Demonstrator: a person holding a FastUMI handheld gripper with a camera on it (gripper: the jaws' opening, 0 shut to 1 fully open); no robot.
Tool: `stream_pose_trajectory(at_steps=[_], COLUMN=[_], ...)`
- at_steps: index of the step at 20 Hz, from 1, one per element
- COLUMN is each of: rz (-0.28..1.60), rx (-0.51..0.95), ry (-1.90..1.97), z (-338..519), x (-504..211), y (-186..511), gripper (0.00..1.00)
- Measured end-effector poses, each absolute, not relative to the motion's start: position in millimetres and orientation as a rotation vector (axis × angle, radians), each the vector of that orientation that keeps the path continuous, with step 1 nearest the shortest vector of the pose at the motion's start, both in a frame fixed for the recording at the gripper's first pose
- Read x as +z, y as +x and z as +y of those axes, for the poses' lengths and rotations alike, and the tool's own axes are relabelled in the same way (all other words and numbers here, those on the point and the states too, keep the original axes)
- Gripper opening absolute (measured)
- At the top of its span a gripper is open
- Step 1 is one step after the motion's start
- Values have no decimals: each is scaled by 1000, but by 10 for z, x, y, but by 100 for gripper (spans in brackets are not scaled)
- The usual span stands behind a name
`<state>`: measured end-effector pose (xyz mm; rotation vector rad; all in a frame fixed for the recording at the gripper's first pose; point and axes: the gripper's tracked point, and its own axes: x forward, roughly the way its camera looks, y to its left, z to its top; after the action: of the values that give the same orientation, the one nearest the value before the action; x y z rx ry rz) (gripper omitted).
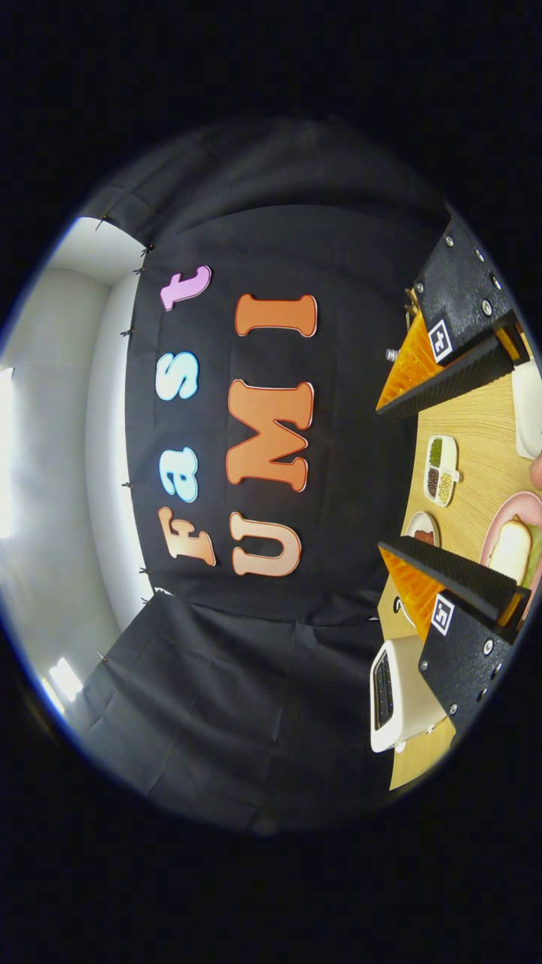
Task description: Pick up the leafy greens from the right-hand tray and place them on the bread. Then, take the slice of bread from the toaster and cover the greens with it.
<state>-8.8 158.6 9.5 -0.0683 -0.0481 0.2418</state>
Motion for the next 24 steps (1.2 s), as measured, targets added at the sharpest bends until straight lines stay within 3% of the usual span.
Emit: stream_pose_trajectory(at_steps=[24], rz=[-91], rx=[272], ry=[-33], z=[1784], x=[164], y=[-163], gripper=[96])
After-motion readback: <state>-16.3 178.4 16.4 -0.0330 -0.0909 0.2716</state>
